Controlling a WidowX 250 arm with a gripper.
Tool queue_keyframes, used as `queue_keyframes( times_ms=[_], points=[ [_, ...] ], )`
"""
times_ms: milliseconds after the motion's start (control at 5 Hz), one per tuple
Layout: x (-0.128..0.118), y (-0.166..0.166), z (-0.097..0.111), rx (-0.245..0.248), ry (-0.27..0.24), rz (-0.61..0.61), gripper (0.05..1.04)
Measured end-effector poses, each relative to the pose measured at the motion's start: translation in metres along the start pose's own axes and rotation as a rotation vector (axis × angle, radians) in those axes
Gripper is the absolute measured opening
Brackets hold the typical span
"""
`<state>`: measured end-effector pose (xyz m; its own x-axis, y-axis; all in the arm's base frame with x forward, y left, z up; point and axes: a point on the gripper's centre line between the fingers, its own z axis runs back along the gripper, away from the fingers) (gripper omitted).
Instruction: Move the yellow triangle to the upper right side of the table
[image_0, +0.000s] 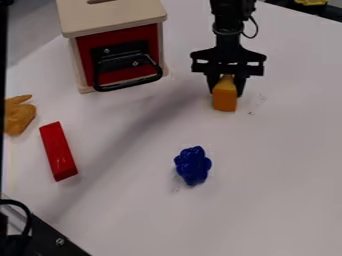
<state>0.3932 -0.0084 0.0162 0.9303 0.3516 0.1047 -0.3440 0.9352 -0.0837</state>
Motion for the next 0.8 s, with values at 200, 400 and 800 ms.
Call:
queue_keyframes(
  times_ms=[200,400,800],
  points=[
    [0.003,-0.004,-0.002,0.008,0.002,-0.007,0.512],
    [0.0,-0.007,-0.002,0.01,0.014,-0.015,0.823],
    [-0.005,-0.008,0.027,-0.002,0.008,-0.012,1.001]
  ],
)
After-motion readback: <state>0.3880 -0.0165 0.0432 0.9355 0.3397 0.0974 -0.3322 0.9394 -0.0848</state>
